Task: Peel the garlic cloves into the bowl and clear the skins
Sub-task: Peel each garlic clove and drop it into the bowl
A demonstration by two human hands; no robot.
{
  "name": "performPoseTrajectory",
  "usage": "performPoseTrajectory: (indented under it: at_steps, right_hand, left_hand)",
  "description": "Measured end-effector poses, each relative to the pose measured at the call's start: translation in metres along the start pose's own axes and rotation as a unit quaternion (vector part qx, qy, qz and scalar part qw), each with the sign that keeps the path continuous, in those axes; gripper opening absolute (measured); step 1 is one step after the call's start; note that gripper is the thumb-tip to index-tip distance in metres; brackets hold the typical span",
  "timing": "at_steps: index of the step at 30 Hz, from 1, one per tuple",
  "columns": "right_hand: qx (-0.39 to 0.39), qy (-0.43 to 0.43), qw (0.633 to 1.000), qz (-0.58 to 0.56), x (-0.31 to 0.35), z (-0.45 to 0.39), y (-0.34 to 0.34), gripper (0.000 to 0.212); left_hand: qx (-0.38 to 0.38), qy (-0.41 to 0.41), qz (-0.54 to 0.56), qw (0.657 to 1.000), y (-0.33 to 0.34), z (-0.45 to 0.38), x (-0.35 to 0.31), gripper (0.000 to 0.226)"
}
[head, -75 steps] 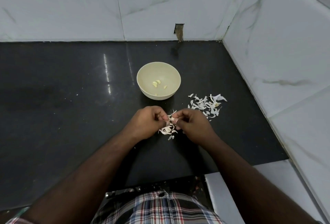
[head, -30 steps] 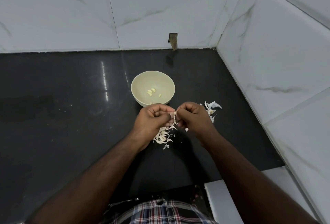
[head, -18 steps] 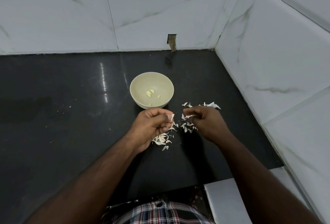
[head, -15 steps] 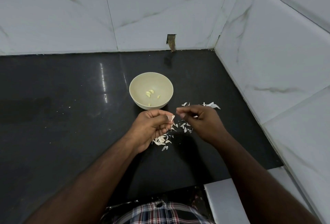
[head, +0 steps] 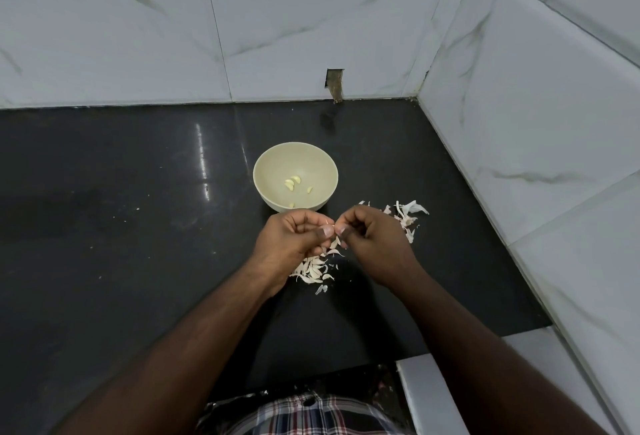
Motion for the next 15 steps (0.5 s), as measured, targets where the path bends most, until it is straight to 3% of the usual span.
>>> performPoseTrajectory:
  at_steps: [3, 9, 11, 15]
  right_hand:
    - [-0.016, 0.013, 1.000, -0.001, 0.0011, 0.0009, 0.0035, 0.018]
    - [0.016, 0.123, 0.979, -0.164, 0.0027, 0.0018, 0.0055, 0.017]
    - [0.019, 0.135, 0.973, -0.188, 0.0034, 0.0025, 0.0060, 0.017]
    - [-0.048, 0.053, 0.996, -0.043, -0.0007, 0.0045, 0.0107, 0.016]
  left_hand:
    - [-0.021, 0.045, -0.037, 0.998, -0.0007, -0.0008, -0.0006, 0.009]
    - [-0.040, 0.132, -0.157, 0.978, -0.0053, -0.0015, -0.0023, 0.024]
    - [-0.034, 0.145, -0.182, 0.972, -0.0077, -0.0033, -0.0008, 0.019]
    - [-0.034, 0.106, -0.157, 0.981, -0.0063, -0.0046, -0.0005, 0.007]
Point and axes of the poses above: each hand's wrist, its own z-axis away from the middle knuckle, its own y-axis out of the palm, x = y × z, the point moved 2 cm from there along -z, towards the middle knuckle, and after that the axes turned 4 degrees about -x, right-handed, at the moved point
